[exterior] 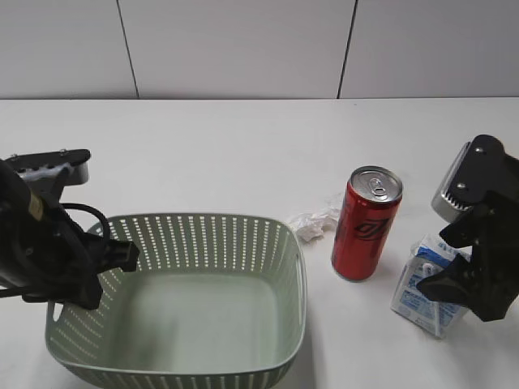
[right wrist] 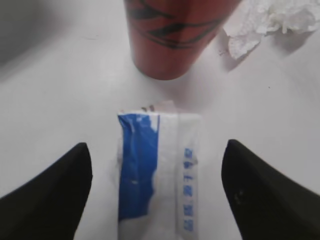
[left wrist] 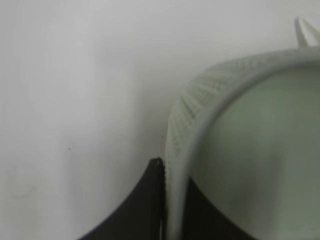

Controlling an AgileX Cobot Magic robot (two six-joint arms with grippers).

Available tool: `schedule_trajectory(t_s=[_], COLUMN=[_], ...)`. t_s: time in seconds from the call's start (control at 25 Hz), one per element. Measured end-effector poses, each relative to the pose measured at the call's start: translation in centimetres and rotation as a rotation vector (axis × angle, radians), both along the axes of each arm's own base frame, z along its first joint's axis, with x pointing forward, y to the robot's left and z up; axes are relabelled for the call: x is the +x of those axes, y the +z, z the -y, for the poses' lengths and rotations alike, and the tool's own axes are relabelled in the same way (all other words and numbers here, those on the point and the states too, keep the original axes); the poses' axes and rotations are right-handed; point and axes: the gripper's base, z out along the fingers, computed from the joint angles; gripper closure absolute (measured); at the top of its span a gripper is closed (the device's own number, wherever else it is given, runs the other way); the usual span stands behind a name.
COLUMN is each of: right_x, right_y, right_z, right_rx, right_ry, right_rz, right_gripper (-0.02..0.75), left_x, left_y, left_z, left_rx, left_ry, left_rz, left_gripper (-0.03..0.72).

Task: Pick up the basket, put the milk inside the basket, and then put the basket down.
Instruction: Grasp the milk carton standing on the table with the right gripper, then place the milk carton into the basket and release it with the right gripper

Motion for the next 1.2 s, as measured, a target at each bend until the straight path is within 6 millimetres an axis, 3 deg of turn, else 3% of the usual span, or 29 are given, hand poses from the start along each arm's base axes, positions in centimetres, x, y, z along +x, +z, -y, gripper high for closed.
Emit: schedule_trajectory(t_s=[0.28, 0.36, 0.52, 0.8, 0.92, 1.2], right_x=[0.9, 0.9, 0.9, 0.4, -0.5, -3.4], right_y=[-1.6, -1.6, -1.6, -1.3, 0.0, 6.0], right_z=[0.0, 0.0, 0.0, -0.2, -0.2, -0.1], right_rx=[-0.037, -0.037, -0.037, -0.018, 0.005, 0.141], right_ry=[-0.019, -0.020, -0.020, 0.008, 0.029, -0.034], right_rz=[-0.004, -0.003, -0.004, -0.049, -0.040, 0.088], right_gripper=[0.174, 0.226, 0.417, 0.424, 0.424, 0.424], left_x=[0.2, 0.2, 0.3, 0.6, 0.6, 0.8], left_y=[-0.6, -0.6, -0.6, -0.5, -0.5, -0.4], left_z=[0.2, 0.2, 0.4, 0.6, 0.6, 0.8], left_rx=[0.000, -0.002, -0.022, -0.048, -0.056, -0.072], left_ry=[0.005, 0.007, 0.018, 0.031, 0.034, 0.040], left_rz=[-0.013, -0.012, 0.000, 0.025, 0.033, 0.052], left_gripper=[0.690, 0.690, 0.690, 0.690, 0.690, 0.690])
